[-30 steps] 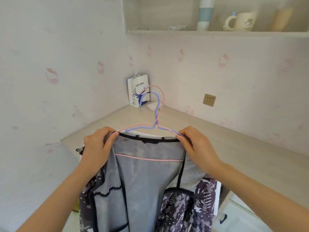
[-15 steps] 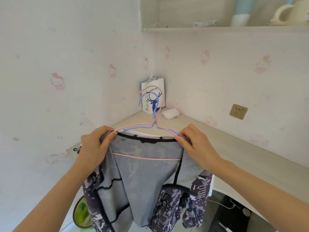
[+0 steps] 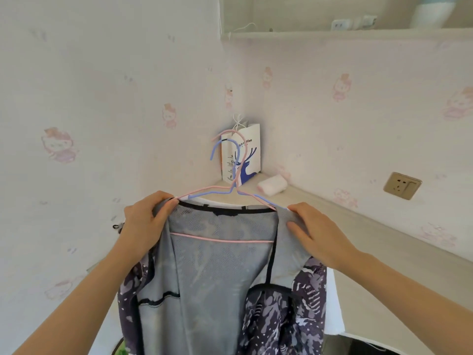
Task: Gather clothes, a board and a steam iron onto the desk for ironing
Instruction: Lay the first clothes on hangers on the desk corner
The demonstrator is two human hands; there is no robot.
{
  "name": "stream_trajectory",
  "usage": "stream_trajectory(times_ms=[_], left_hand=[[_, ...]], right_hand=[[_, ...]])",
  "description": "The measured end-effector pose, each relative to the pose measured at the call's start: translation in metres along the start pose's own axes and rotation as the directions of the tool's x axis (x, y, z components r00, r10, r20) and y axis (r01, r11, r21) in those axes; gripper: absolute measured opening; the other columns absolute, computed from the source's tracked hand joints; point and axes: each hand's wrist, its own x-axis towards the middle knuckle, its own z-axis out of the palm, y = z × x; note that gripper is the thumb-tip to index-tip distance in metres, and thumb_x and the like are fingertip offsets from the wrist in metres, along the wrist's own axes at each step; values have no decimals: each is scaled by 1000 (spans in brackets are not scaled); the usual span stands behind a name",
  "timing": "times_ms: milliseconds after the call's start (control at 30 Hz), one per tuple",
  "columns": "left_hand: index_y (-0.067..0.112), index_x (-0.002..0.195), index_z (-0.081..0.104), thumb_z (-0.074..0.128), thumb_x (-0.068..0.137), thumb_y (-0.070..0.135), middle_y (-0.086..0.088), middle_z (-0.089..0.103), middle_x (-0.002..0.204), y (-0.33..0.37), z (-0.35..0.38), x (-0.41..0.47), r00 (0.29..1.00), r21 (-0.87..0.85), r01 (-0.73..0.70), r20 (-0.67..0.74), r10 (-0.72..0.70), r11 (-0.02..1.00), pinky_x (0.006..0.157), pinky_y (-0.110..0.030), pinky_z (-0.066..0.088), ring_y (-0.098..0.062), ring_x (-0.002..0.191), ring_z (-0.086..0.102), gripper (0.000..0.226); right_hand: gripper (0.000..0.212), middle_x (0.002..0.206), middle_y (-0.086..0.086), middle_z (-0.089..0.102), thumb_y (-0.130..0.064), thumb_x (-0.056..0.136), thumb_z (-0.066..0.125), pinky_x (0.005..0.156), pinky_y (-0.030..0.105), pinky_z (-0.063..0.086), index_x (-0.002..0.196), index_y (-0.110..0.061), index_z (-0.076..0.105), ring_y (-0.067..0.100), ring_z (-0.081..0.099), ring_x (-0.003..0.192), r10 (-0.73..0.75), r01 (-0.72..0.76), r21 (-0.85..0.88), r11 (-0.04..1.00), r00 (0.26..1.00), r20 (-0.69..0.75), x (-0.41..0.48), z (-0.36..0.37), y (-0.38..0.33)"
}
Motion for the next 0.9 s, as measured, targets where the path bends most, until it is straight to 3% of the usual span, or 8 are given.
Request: stream_trajectory(times_ms=[67, 200, 433, 667, 900], left_hand=[[25, 88, 66, 56, 95, 26, 10, 69, 82, -13, 3, 16, 1000, 15, 6, 7, -6, 1000, 81, -34, 46, -4, 81, 59, 12], [26, 88, 65, 56, 95, 28, 9, 68, 80, -30, 10, 44, 1000, 63, 13, -1, -13, 998, 74, -30, 45, -13, 78, 61, 12], [24, 89, 65, 52, 96, 32, 11, 65, 82, -56, 26, 100, 999, 108, 26, -46, -21, 994, 83, -40, 47, -14, 80, 58, 16], [22, 88, 65, 51, 96, 34, 9, 63, 81, -80, 52, 168, 994, 139, 103, -39, -98, 985, 90, -48, 45, -19, 84, 59, 20], [21, 87, 65, 50, 96, 38, 4, 63, 80, -110, 102, 243, 983, 195, 181, 2, -185, 964, 87, -46, 45, -25, 85, 60, 25]], right_hand=[[25, 109, -4, 58, -31, 97, 45, 78, 33, 42, 120, -21, 51, 17, 55, 94, 8, -8, -11, 1000, 999, -34, 15, 10, -1], [21, 104, -5, 57, -31, 98, 43, 75, 32, 42, 114, -21, 51, 16, 53, 90, 70, -69, 17, 997, 995, -65, 44, 24, 1], [15, 100, -5, 56, -26, 97, 46, 77, 36, 44, 108, -20, 52, 16, 53, 89, 119, -112, 58, 992, 982, -144, 115, 34, 12], [10, 94, -4, 55, -22, 95, 49, 74, 29, 37, 102, -17, 55, 14, 51, 85, 137, -120, 111, 986, 977, -161, 194, 48, 44], [12, 97, 0, 58, -19, 95, 50, 77, 32, 40, 101, -12, 57, 17, 52, 87, 211, -193, 147, 970, 970, -122, 275, 75, 100]])
